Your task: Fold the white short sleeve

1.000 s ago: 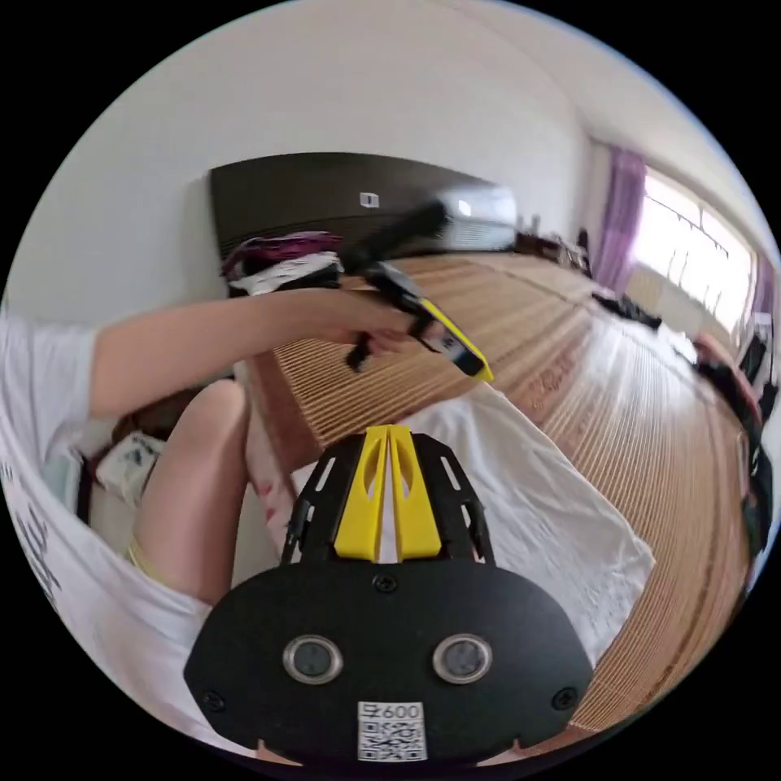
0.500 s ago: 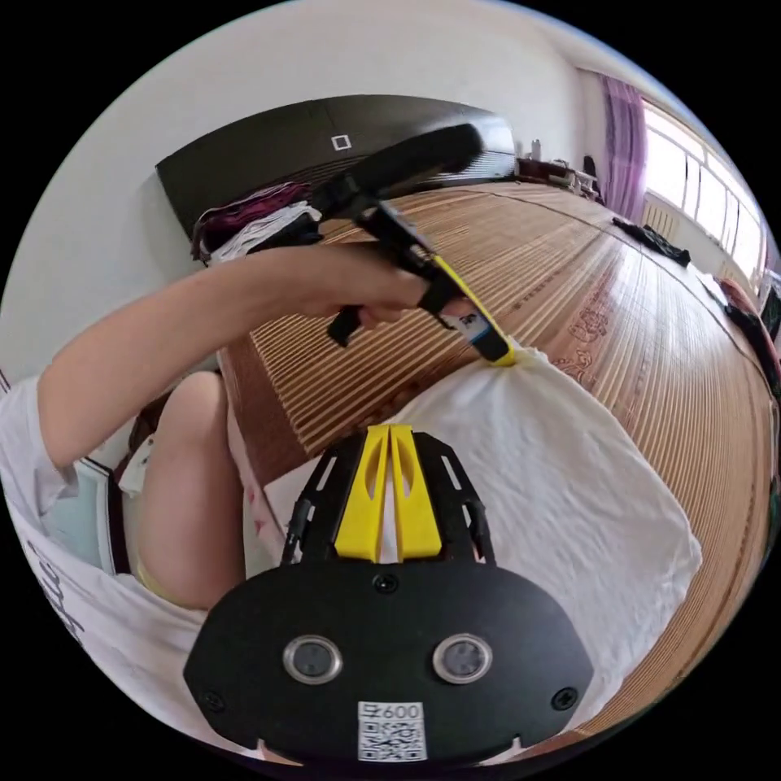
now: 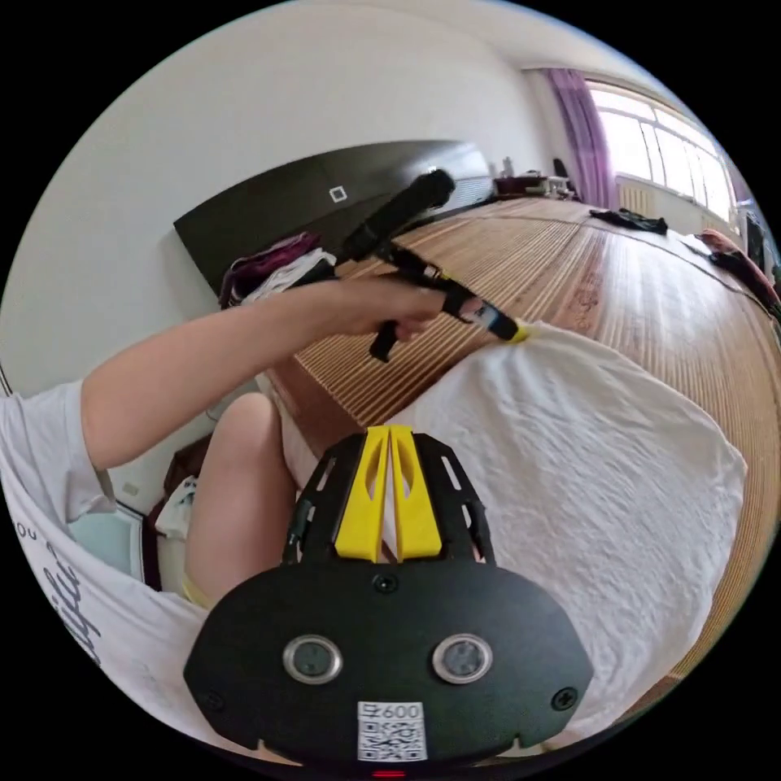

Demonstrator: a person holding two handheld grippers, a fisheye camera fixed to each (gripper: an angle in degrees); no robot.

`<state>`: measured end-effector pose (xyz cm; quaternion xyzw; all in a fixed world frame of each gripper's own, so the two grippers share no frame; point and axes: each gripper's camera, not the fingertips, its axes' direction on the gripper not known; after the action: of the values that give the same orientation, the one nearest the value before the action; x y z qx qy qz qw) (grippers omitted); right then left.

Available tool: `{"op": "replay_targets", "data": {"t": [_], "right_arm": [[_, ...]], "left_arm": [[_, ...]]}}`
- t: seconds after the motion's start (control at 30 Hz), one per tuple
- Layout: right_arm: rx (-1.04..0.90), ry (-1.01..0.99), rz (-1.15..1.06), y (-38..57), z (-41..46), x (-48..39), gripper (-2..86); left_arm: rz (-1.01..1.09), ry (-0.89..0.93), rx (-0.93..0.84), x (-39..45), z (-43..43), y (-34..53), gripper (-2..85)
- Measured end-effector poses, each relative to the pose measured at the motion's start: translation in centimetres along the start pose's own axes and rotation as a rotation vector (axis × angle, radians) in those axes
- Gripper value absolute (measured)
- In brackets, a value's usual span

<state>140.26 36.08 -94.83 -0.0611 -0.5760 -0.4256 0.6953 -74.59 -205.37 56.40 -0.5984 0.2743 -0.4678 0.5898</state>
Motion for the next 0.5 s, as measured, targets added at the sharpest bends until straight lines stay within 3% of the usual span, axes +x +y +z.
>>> {"op": "replay_targets", "data": {"t": [0.13, 0.2, 0.3, 0.37, 0.5], "right_arm": [[-0.017, 0.085, -0.201, 1.8, 1.0, -6.3, -0.9], [-0.010, 0.004, -0.240, 1.4, -0.3, -6.9, -0.9], [0.072, -0.058, -0.149, -1.0, -3.8, -4.6, -0.9], [0.105, 0.062, -0.080, -4.0, -5.9, -1.5, -0.9], [0.074, 0.146, -0.033, -9.9, -4.8, 4.0, -0.9]], "left_arm": [[-0.001, -0.009, 0.018, 0.8, -0.6, 1.2, 0.8], [-0.009, -0.017, 0.037, 1.2, -1.1, 1.9, 0.8], [-0.126, 0.029, 0.055, 0.7, -3.5, 4.1, 0.9], [-0.138, 0.062, 0.158, 2.1, -6.7, 8.8, 0.8], [-0.139, 0.103, 0.192, 6.4, -8.8, 17.2, 0.8]]}}
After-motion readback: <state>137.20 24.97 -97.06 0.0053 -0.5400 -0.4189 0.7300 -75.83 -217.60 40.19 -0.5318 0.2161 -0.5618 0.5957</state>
